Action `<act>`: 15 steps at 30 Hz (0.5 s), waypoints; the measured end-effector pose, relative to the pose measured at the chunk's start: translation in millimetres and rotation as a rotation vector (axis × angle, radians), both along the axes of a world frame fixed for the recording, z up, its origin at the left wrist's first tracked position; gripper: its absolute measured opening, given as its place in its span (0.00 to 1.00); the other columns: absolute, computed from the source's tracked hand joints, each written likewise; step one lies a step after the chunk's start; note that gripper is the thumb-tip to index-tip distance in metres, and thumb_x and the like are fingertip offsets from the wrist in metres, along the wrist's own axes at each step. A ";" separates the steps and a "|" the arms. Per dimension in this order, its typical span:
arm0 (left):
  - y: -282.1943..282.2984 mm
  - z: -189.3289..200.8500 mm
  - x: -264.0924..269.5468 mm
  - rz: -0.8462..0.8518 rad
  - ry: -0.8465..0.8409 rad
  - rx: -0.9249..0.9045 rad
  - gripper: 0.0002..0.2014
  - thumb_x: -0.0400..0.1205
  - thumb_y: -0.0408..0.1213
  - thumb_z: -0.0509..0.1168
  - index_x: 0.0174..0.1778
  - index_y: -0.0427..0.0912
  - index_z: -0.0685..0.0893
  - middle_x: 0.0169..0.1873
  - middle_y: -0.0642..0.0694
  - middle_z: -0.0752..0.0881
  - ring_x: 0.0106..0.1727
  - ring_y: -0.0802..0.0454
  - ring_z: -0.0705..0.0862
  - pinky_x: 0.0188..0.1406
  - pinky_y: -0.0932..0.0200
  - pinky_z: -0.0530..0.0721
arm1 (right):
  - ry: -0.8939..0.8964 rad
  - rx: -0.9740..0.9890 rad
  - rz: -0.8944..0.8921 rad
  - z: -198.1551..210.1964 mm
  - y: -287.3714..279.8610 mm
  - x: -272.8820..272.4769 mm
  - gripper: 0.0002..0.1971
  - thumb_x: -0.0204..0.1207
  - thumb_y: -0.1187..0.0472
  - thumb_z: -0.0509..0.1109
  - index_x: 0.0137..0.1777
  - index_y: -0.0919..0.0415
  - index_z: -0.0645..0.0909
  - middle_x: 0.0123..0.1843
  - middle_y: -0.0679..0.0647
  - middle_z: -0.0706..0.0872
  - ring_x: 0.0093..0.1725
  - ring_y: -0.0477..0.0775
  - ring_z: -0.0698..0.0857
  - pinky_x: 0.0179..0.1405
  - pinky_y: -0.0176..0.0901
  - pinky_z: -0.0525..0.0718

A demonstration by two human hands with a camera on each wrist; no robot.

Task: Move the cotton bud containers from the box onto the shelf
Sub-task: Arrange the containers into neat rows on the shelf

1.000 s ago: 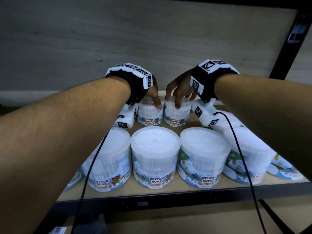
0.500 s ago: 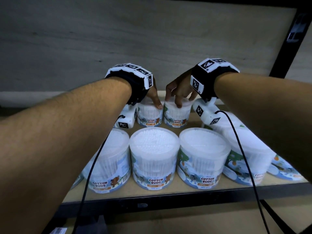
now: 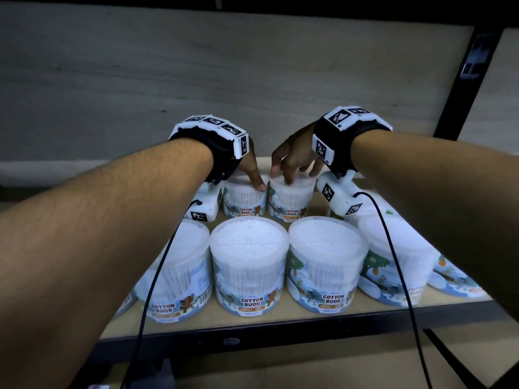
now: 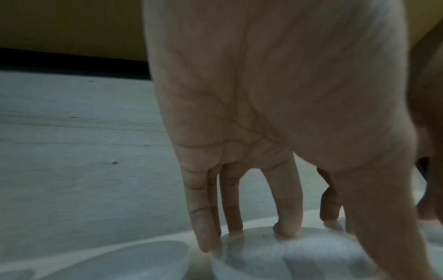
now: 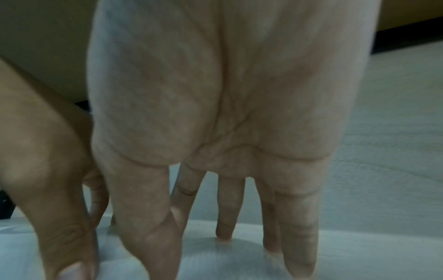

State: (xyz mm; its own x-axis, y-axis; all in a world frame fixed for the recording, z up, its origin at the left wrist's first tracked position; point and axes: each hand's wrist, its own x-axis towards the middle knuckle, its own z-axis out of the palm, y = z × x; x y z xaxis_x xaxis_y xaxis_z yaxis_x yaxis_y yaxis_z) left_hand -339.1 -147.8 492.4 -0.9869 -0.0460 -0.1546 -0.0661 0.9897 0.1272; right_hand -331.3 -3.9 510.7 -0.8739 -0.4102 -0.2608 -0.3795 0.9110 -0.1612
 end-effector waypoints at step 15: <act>8.9 3.6 27.5 0.000 0.012 0.034 0.27 0.74 0.50 0.78 0.65 0.38 0.86 0.60 0.42 0.87 0.54 0.45 0.86 0.41 0.65 0.82 | 0.012 -0.029 0.022 0.9 12.4 22.6 0.20 0.78 0.66 0.73 0.68 0.49 0.82 0.50 0.42 0.80 0.43 0.39 0.75 0.33 0.33 0.79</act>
